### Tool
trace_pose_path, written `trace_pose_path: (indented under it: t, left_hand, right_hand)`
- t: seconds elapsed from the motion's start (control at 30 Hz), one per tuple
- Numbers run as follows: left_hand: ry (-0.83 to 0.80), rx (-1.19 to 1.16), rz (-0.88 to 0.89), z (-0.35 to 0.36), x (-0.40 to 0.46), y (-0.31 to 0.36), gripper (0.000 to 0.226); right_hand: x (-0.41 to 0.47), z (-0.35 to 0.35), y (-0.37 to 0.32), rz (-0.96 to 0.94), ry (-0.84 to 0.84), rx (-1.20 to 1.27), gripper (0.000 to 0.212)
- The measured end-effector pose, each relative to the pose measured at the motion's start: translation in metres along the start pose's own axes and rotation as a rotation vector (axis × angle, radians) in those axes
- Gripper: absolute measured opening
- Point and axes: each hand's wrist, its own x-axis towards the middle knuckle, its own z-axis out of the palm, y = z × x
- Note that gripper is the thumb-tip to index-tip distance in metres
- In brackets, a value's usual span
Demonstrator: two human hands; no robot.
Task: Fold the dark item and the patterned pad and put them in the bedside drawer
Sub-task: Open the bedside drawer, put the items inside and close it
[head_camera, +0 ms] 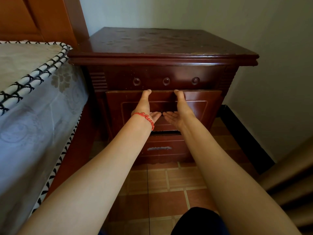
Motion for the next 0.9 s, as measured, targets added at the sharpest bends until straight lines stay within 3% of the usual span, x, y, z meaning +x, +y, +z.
trace_pose_path:
  t: [0.37, 0.9]
  left_hand:
    - [-0.018, 0.004, -0.005, 0.003, 0.013, 0.006, 0.073]
    - [-0.043, -0.002, -0.003, 0.001, 0.024, 0.010, 0.080]
  right_hand:
    - [0.010, 0.006, -0.005, 0.000, 0.012, -0.009, 0.058]
    - [0.018, 0.008, -0.009, 0.027, -0.026, 0.028, 0.078]
